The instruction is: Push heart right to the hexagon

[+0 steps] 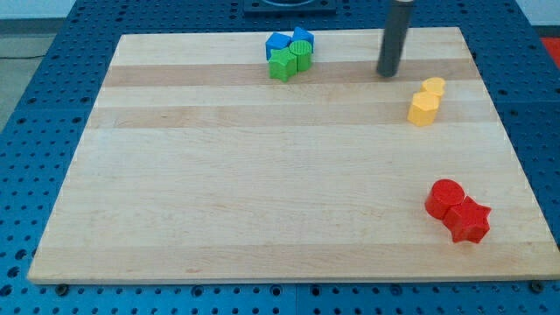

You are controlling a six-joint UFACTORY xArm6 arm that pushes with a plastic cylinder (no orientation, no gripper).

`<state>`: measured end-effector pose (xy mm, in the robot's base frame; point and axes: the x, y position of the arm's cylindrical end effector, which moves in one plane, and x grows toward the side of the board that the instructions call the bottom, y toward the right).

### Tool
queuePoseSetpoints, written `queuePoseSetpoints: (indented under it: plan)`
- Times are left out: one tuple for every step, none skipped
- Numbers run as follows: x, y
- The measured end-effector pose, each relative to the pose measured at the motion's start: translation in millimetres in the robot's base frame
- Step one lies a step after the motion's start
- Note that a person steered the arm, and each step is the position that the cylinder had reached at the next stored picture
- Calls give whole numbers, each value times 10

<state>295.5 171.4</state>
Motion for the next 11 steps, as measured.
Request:
queuePoseSetpoints:
  plan:
    - [16,372]
    - [190,297]
    - [389,287]
    - [442,290]
    - [528,300]
    - [453,507]
    - [455,688]
    - [528,689]
    - [736,689]
    - [891,694]
    - [1026,694]
